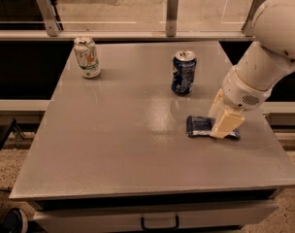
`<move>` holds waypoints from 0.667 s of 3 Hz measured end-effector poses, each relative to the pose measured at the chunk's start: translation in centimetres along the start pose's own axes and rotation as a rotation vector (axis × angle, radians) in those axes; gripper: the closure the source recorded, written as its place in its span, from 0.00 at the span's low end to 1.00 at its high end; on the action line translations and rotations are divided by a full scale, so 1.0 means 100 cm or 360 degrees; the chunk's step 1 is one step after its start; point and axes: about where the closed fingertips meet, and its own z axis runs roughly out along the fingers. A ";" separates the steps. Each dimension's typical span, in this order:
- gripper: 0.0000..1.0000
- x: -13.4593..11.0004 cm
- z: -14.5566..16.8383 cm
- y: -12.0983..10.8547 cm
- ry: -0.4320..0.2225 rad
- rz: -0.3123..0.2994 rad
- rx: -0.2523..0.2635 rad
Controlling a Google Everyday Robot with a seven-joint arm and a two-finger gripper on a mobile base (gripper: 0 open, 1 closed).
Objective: Pick rxbar blueberry
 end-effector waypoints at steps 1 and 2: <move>1.00 0.000 0.000 0.000 0.0000 0.0000 0.0000; 1.00 -0.009 -0.022 -0.004 -0.0055 0.0003 0.0011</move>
Offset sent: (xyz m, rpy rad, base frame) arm 0.0069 0.0070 0.0651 0.0933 -0.0254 -0.0046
